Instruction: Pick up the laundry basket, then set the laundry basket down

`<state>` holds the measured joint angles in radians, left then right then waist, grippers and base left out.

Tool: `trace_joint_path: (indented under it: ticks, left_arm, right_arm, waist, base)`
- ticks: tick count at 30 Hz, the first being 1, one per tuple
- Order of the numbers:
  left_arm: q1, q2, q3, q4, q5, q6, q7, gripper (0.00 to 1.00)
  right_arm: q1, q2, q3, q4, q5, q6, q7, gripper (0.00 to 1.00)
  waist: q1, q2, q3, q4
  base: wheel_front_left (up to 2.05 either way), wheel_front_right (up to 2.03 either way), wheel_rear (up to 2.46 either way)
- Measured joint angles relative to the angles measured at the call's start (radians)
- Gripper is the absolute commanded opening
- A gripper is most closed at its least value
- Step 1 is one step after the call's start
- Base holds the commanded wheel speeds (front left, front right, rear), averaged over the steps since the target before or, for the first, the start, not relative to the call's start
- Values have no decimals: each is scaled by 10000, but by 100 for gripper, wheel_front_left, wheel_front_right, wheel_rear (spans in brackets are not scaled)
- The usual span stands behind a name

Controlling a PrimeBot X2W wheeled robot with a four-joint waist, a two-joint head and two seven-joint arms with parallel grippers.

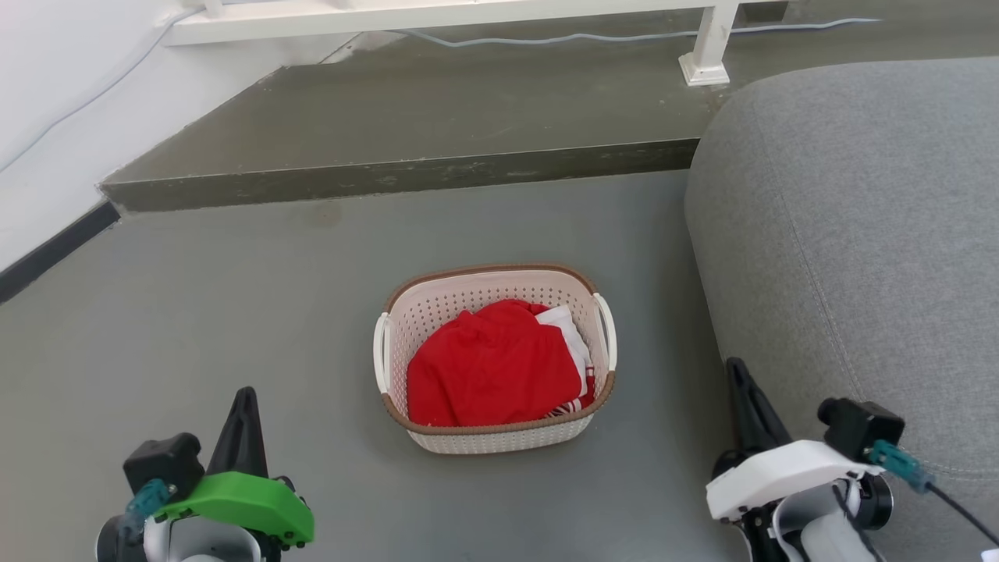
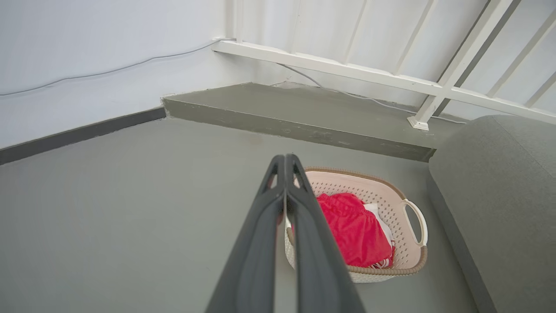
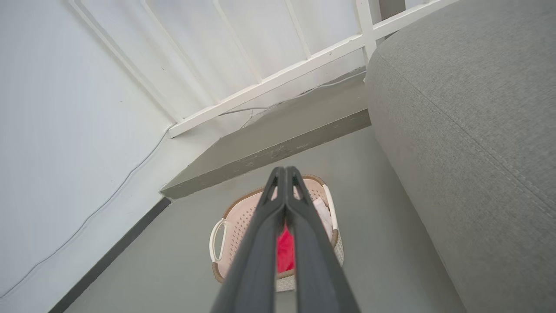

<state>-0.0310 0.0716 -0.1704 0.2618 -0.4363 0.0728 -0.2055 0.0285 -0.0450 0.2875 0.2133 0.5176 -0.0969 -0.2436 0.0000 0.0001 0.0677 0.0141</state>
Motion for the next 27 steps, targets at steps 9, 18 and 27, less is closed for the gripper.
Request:
trace_joint_path:
  ticks: [9,18,27]
  left_arm:
    - [0,-27,163,0,-1244,-201,295,0]
    - [-1,-59,416,2,-2286,-376,617,0]
    - [-4,-109,662,17,-3294,-533,915,0]
  right_arm:
    - [-2,-6,-374,-59,1162,90,261,0]
    - [-7,-115,-667,-86,2278,249,523,0]
    - [-50,-186,-938,-88,3375,389,786,0]
  waist:
    - [0,0,-57,-7]
    - [0,0,-116,-16]
    - [0,0,-174,-28]
  base:
    - [0,0,0]
    - [0,0,0]
    - [0,0,0]
